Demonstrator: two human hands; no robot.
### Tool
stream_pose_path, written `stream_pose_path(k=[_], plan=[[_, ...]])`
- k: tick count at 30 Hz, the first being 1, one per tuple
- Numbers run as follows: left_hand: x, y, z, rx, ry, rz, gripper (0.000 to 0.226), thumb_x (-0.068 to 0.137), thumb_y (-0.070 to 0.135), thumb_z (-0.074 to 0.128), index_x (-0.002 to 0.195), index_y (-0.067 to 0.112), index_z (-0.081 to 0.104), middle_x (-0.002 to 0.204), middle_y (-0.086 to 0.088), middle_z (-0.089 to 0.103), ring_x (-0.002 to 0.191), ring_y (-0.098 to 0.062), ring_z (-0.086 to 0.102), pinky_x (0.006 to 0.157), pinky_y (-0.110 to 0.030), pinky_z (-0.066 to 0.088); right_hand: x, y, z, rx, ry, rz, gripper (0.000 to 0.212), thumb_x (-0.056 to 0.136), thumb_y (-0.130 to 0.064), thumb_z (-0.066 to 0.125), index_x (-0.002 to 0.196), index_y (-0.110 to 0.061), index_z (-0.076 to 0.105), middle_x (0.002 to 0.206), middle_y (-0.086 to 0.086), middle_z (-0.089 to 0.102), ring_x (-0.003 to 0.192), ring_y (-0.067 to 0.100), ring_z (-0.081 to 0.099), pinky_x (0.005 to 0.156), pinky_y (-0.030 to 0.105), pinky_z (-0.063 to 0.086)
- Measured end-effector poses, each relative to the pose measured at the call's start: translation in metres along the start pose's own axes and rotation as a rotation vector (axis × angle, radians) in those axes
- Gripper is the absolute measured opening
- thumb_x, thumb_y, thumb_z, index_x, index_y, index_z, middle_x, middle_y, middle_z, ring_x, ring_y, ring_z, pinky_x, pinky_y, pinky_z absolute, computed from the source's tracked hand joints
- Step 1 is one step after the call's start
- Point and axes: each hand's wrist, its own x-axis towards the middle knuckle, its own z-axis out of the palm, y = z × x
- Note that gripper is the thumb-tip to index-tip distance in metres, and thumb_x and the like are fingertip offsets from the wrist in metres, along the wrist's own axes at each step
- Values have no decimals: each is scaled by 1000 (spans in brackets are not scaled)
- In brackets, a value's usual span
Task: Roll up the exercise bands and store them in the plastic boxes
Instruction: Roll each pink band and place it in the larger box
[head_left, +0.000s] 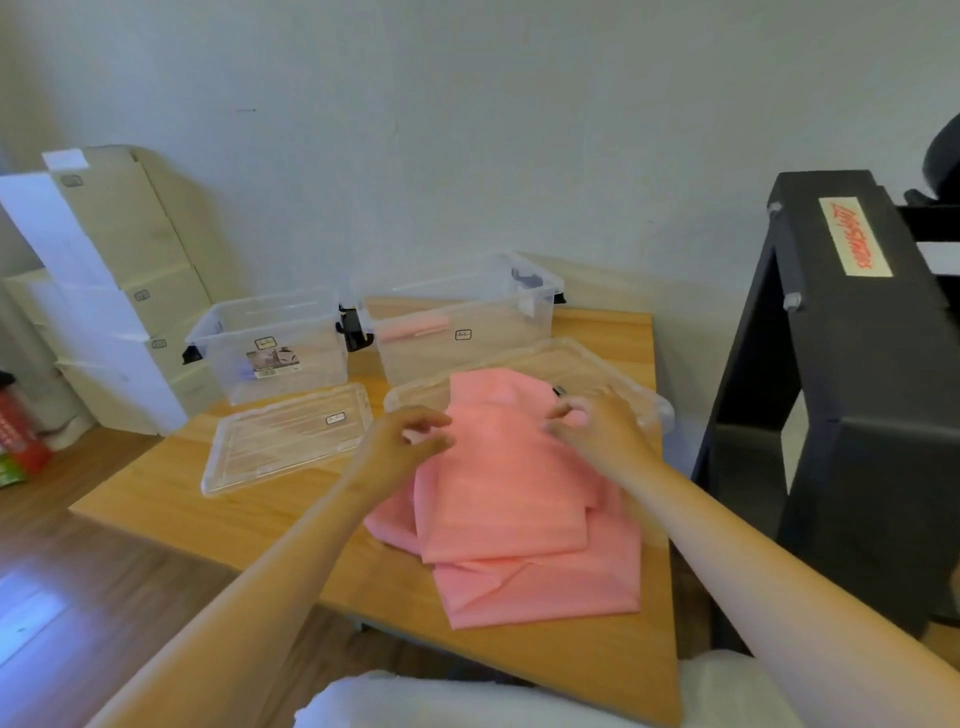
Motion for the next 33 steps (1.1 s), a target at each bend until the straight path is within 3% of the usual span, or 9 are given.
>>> stream_pose_path(k=[7, 10, 12, 14, 18, 22, 26, 29, 33], plan=[[95, -25, 23, 201, 12, -56, 23, 89, 31, 68, 110, 23, 72, 126, 2, 65, 122, -16, 54, 106, -37, 39, 74, 40, 38, -278, -41, -123, 31, 90, -27, 61, 118, -17, 66, 124, 1, 62, 126, 21, 43, 103, 34, 31], [121, -35, 25, 171, -17, -145, 30, 83, 43, 72, 110, 29, 71, 124, 3, 66, 115, -23, 61, 94, -36, 49, 96, 56, 46, -258, -40, -117, 32, 92, -31, 59, 118, -14, 66, 122, 3, 64, 127, 23, 43, 102, 36, 33], [134, -41, 28, 173, -38, -164, 32, 84, 34, 74, 114, 24, 70, 127, 0, 65, 116, -25, 60, 91, -32, 48, 106, 64, 49, -257, -64, -113, 36, 91, -36, 61, 118, -13, 66, 121, 3, 64, 128, 24, 43, 102, 38, 34], [143, -44, 30, 193, -60, -165, 34, 85, 28, 74, 118, 21, 69, 128, 3, 63, 115, -19, 60, 88, -24, 45, 112, 73, 53, -251, -82, -109, 35, 90, -36, 62, 117, -14, 67, 119, 2, 65, 127, 23, 42, 101, 37, 34], [143, -46, 39, 236, -27, -134, 26, 85, 20, 74, 110, 15, 72, 108, 13, 60, 91, 1, 55, 61, 1, 33, 116, 84, 61, -180, -44, -97, 22, 86, -35, 66, 99, -19, 73, 104, -2, 68, 113, 20, 48, 92, 37, 39], [143, -52, 45, 168, 35, -118, 14, 83, 14, 75, 95, 6, 76, 100, 10, 66, 71, 17, 49, 62, 6, 31, 120, 80, 59, -105, 22, -81, 14, 82, -26, 71, 91, -16, 74, 95, 1, 67, 110, 18, 49, 92, 38, 40], [147, -39, 40, 178, 39, -98, 3, 84, 9, 73, 82, 12, 74, 87, 4, 69, 74, 2, 56, 65, -5, 40, 127, 70, 52, -81, 101, -128, 6, 79, -22, 74, 82, -16, 73, 91, -4, 69, 105, 18, 51, 89, 29, 38], [162, -22, 24, 119, 121, 12, 18, 83, 6, 73, 74, 22, 68, 93, -3, 70, 94, -18, 59, 74, -15, 40, 141, 52, 34, -41, 160, -97, 6, 80, -24, 72, 82, -19, 73, 90, -6, 68, 104, 14, 50, 84, 29, 38], [178, 33, -16, 89, 273, 176, 19, 85, 10, 70, 76, 26, 65, 90, 4, 70, 93, -18, 65, 79, -30, 50, 163, 12, -13, 46, 348, -140, 15, 81, -34, 71, 80, -19, 70, 88, -5, 66, 96, 11, 47, 76, 28, 38]])
